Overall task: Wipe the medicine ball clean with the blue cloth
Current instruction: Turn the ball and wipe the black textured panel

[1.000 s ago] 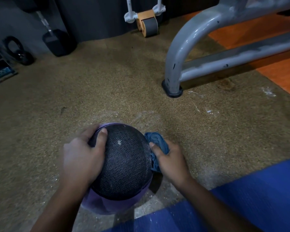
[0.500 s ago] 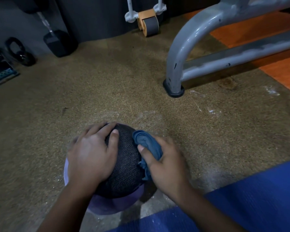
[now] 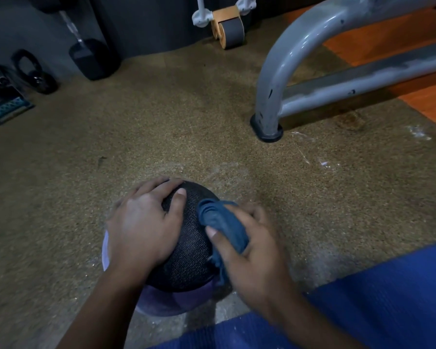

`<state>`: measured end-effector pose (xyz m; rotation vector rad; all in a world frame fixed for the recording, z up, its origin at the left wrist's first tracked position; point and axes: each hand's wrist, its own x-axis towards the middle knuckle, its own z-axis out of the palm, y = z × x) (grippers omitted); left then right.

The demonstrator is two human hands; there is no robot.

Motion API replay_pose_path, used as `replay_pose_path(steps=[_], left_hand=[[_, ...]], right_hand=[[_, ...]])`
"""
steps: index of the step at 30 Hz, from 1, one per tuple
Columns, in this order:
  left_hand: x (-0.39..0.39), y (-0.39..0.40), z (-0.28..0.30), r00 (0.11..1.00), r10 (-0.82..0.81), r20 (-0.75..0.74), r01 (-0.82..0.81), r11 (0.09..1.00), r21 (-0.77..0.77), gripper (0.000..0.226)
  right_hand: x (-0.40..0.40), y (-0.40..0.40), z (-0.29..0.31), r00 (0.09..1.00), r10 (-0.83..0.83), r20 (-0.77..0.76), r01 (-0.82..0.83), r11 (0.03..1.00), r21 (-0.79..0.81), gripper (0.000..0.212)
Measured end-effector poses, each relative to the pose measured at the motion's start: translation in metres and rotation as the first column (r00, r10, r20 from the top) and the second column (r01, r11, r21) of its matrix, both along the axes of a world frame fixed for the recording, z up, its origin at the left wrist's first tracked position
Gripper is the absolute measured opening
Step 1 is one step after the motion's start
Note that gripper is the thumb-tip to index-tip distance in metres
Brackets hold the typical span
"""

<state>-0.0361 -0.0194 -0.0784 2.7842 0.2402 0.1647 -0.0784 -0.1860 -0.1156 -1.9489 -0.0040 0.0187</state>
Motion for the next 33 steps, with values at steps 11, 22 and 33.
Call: replay_pose_path(steps=[11,22,33], left_hand=[[0.001,0.000,0.000,0.998,0.066,0.015,-0.066,0.997,-0.034,0.049],[0.010,0.007,0.002,0.994,0.107,-0.021,-0.108,0.991,-0.073,0.034],[0.008,0.024,0.004,0.994,0.110,-0.025,-0.112,0.978,-0.178,0.040]], right_hand=[[0.023,-0.005,-0.023,0.980,-0.076,-0.185,0.104,0.983,0.149,0.011],[0.038,-0.006,-0.032,0.971,-0.076,-0.225,0.115,0.979,0.166,0.017],[0.001,0.005,-0.014,0.994,0.045,0.098,-0.037,0.995,-0.089,0.039]])
